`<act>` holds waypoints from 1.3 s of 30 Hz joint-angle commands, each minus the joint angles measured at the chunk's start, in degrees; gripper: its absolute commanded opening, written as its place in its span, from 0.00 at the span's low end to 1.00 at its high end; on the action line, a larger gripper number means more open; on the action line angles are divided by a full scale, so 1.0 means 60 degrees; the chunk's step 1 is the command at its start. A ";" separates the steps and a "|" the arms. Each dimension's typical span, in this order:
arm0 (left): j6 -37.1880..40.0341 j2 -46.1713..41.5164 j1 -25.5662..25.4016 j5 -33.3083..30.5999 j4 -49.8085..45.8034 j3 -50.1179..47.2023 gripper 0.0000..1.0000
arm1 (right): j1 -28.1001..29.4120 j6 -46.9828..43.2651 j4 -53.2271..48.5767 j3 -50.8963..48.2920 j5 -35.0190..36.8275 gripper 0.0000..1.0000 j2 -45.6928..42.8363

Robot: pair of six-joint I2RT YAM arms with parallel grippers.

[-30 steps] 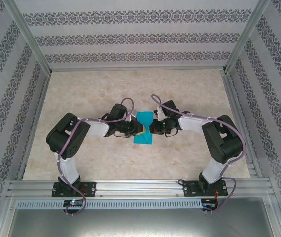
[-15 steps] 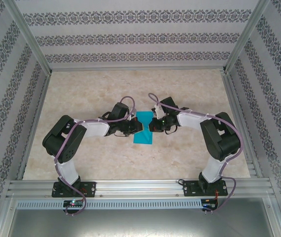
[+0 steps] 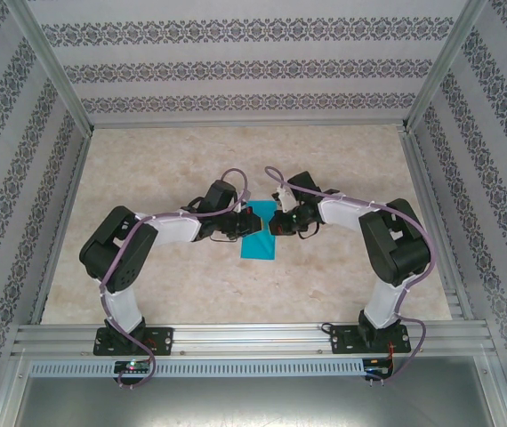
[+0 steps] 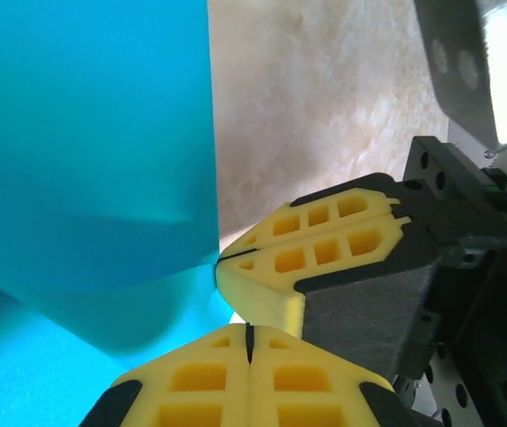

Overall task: Fold a paper plane with a square sheet of paper (pick it up from the middle)
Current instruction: Fold the triangle a second time at the center of the table.

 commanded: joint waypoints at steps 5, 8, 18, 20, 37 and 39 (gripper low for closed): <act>0.0034 0.0384 -0.0168 0.0220 -0.0003 0.0379 0.00 | -0.0170 -0.0625 -0.0378 0.0463 0.0085 0.01 0.0234; 0.0013 0.0471 -0.0170 0.0250 0.0026 0.0421 0.00 | -0.0181 -0.0715 -0.0462 0.0529 0.0079 0.01 0.0309; -0.0043 0.0692 -0.0181 0.0315 0.0025 0.0548 0.00 | -0.0185 -0.0854 -0.0626 0.0680 0.0238 0.01 0.0474; -0.0102 0.0751 -0.0181 0.0357 0.0055 0.0555 0.00 | -0.0180 -0.0875 -0.0630 0.0694 0.0201 0.01 0.0474; -0.0067 0.0897 -0.0183 0.0279 -0.0113 0.0617 0.00 | -0.0178 -0.0971 -0.0693 0.0873 0.0206 0.01 0.0749; -0.0075 0.0913 -0.0181 0.0261 -0.0192 0.0630 0.00 | -0.0183 -0.0987 -0.0712 0.0899 0.0222 0.01 0.0774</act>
